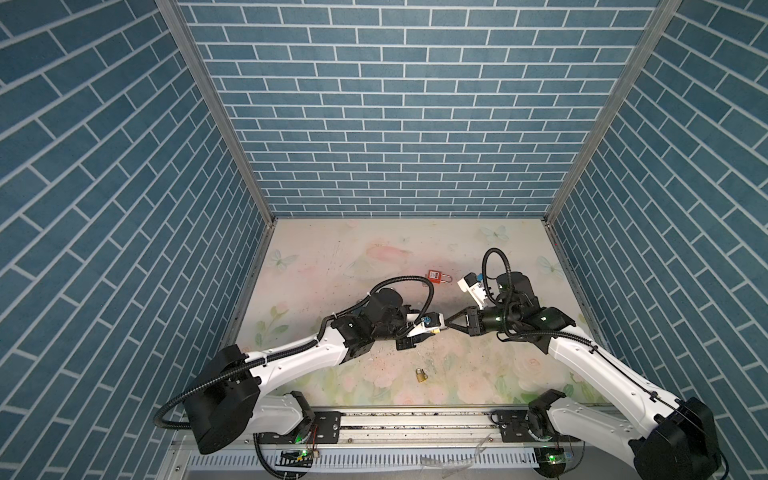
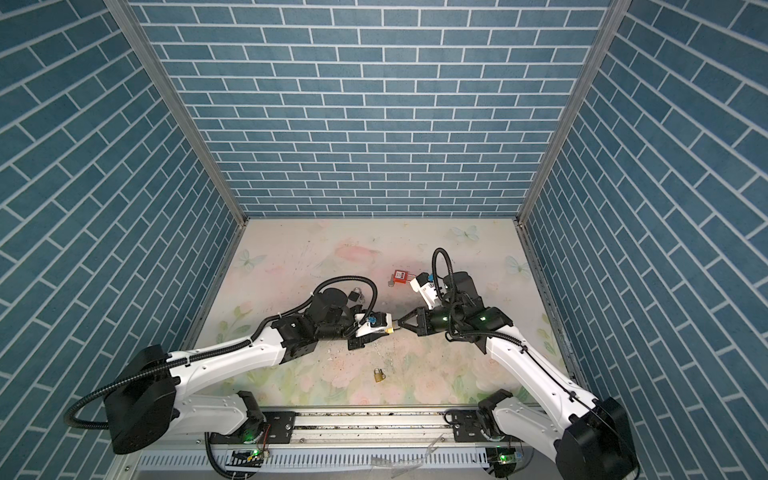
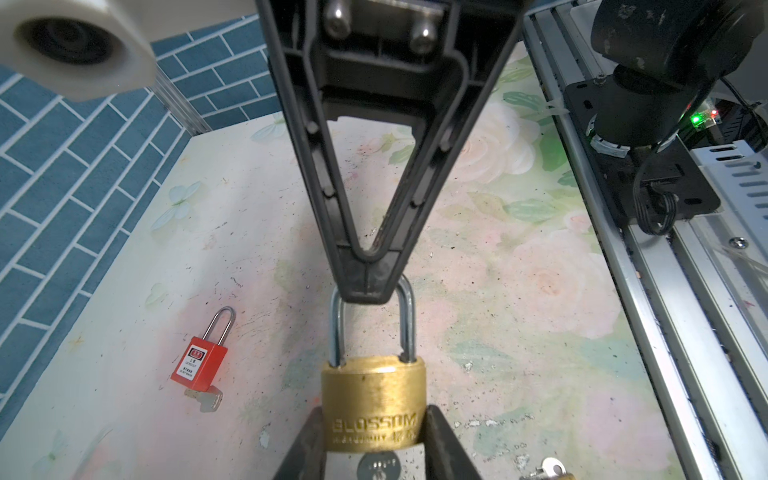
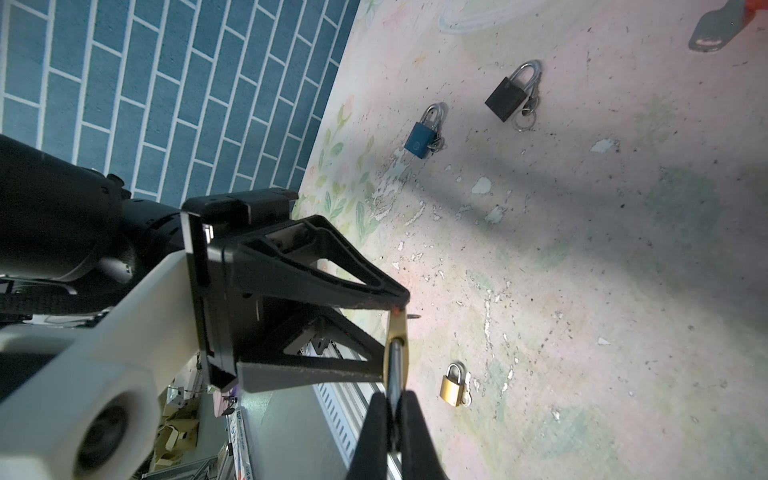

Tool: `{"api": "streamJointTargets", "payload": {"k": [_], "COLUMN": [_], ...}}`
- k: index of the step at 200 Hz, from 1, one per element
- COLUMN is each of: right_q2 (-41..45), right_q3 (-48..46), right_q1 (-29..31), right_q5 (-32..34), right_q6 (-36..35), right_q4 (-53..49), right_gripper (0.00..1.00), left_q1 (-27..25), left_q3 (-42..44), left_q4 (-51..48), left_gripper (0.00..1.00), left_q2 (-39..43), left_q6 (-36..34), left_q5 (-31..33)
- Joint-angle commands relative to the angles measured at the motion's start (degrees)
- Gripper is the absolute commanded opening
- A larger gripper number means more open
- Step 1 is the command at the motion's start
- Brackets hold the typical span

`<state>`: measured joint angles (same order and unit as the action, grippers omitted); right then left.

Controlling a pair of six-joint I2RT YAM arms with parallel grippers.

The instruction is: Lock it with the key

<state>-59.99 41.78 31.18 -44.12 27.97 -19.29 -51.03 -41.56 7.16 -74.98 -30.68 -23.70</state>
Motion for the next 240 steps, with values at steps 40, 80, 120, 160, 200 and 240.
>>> {"api": "streamJointTargets", "payload": {"k": [40,80,120,160,200,240], "right_q2": [0.4,0.5,-0.9,-3.1,-4.5,-5.2], "right_q3": [-2.1,-2.4,-2.9,-2.6,-2.4,-2.7], "right_q1": [1.2,1.3,1.3,1.2,1.2,1.3], "right_q5": [-4.2,-3.6,-0.7,0.2,-0.6,-2.6], "right_q6": [-5.4,-5.3,-4.3,-3.2,-2.7,-2.6], "right_q4": [0.1,0.2,-0.9,-1.4,-0.8,0.1], "right_gripper": [0.0,0.0,0.0,0.0,0.0,0.0], "left_q1": [-0.7,-0.7,-0.7,-0.8,-0.9,-1.1], "left_q3": [-4.5,-4.7,-3.5,-0.9,-0.5,-1.5], "left_q4": [10.3,10.9,13.9,18.4,20.3,21.1], "left_gripper": [0.0,0.0,0.0,0.0,0.0,0.0], "left_q2": [0.1,-0.4,0.7,2.5,2.7,1.6], "left_q6": [0.6,0.8,1.5,2.0,1.9,2.0], "left_q5": [-4.0,-3.9,-0.4,4.0,4.4,3.1]}}
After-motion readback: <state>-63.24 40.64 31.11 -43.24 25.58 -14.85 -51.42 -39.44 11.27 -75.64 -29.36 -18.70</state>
